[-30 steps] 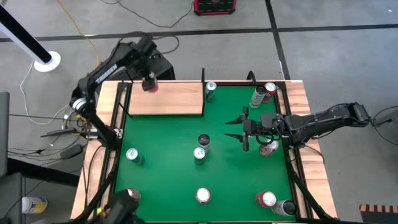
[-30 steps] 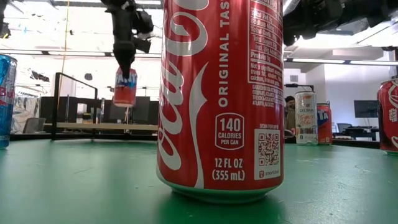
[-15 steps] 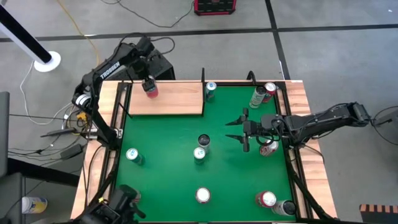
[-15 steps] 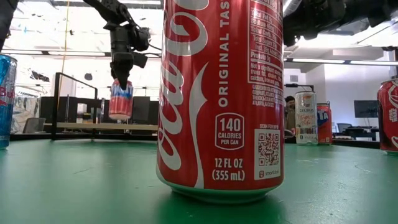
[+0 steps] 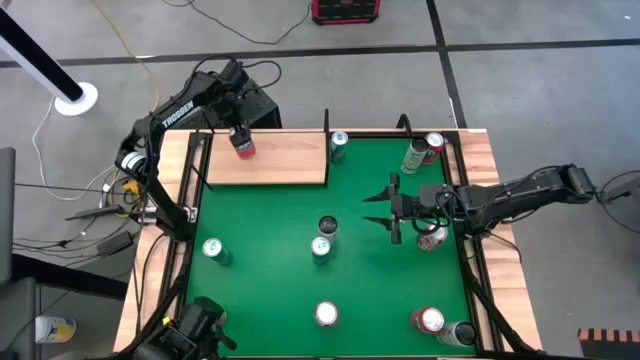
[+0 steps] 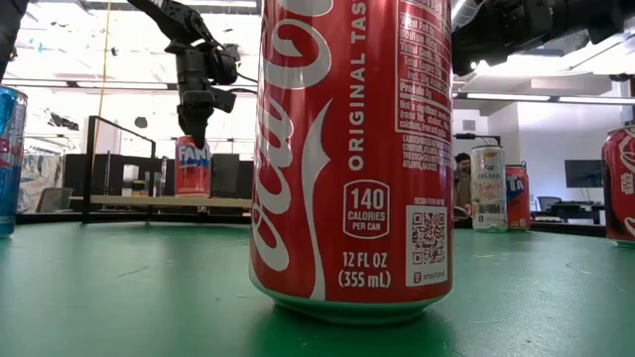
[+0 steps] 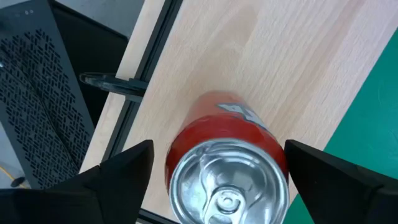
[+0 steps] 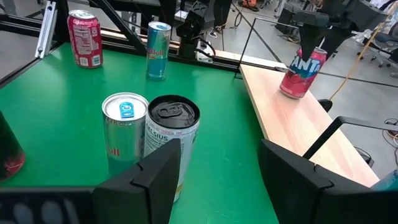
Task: Place canned beverage on shelf
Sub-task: Put the middle red soda can on the shelf
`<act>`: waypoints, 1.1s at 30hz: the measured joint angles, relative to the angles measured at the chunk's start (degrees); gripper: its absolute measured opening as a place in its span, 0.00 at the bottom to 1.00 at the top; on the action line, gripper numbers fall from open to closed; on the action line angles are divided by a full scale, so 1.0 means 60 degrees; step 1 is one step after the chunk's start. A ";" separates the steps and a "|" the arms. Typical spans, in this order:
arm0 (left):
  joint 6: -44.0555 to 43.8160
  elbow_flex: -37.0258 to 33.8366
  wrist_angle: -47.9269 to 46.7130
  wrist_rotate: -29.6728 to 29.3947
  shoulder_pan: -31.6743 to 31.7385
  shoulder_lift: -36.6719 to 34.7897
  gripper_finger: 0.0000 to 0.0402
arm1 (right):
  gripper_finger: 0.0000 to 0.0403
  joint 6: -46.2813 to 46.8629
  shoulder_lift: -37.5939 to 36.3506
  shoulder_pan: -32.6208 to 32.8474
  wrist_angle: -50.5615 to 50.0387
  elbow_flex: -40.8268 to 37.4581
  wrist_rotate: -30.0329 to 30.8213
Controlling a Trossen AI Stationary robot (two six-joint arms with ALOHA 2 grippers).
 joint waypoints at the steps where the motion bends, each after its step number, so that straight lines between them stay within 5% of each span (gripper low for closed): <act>1: -0.0004 0.0003 -0.0007 -0.0007 0.0000 0.0000 0.87 | 0.60 0.0000 0.0000 0.0000 0.0000 0.0000 0.0000; 22: -0.0834 0.1315 0.0117 0.0963 -0.0992 -0.0045 0.85 | 0.60 0.0007 0.0000 -0.0009 0.0051 0.0000 0.0000; 27: -0.0748 0.0709 -0.0039 -0.0281 -0.2275 -0.0027 0.70 | 0.60 0.0003 0.0000 -0.0011 0.0047 0.0000 0.0000; 33: -0.0543 0.0543 -0.0055 -0.1597 -0.3453 -0.0025 0.35 | 0.60 -0.0069 0.0000 -0.0093 0.0044 0.0000 0.0004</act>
